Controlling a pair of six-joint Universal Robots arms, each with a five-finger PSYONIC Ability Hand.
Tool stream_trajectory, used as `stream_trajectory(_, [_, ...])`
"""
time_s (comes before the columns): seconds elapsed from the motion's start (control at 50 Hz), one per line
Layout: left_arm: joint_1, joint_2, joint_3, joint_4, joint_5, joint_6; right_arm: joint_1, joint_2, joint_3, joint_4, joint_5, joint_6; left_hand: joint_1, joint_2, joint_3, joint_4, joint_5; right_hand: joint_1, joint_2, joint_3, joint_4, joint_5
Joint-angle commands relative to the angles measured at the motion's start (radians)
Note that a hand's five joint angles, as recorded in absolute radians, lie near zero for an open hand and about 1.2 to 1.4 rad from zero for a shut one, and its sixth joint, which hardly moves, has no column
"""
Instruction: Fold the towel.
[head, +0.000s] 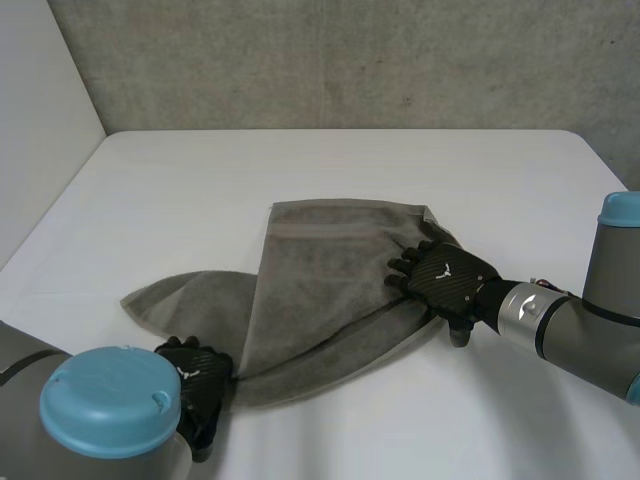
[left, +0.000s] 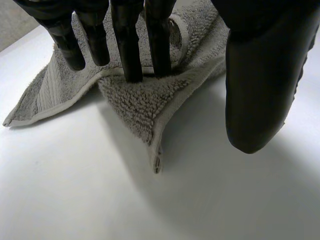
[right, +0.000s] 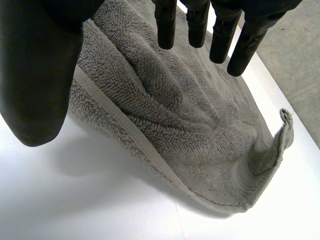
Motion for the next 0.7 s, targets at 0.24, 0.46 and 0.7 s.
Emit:
stream_trajectory(0.24, [0.070,-0.073,0.038,0.049,0.015,0.013,0.001,0.002,0.000,0.000,0.000,-0.004,0.216,0.238,-0.043,-0.050,0.269,-0.071,-0.077,-0.007,-0.060,-0.060])
stream_trajectory(0.46, [0.112,-0.034,0.061,0.067,0.093,0.035,-0.040,-0.005,-0.029,-0.011,0.014,0.086,0.586,0.608,-0.043,-0.050,0.639,-0.071,-0.077,-0.007,-0.060,-0.060])
stream_trajectory(0.7, [0.277,0.167,0.117,0.048,0.251,0.038,-0.098,0.012,-0.204,-0.039,-0.011,0.360,0.697,0.720,-0.043,-0.050,0.750,0.054,0.048,-0.007,-0.060,0.064])
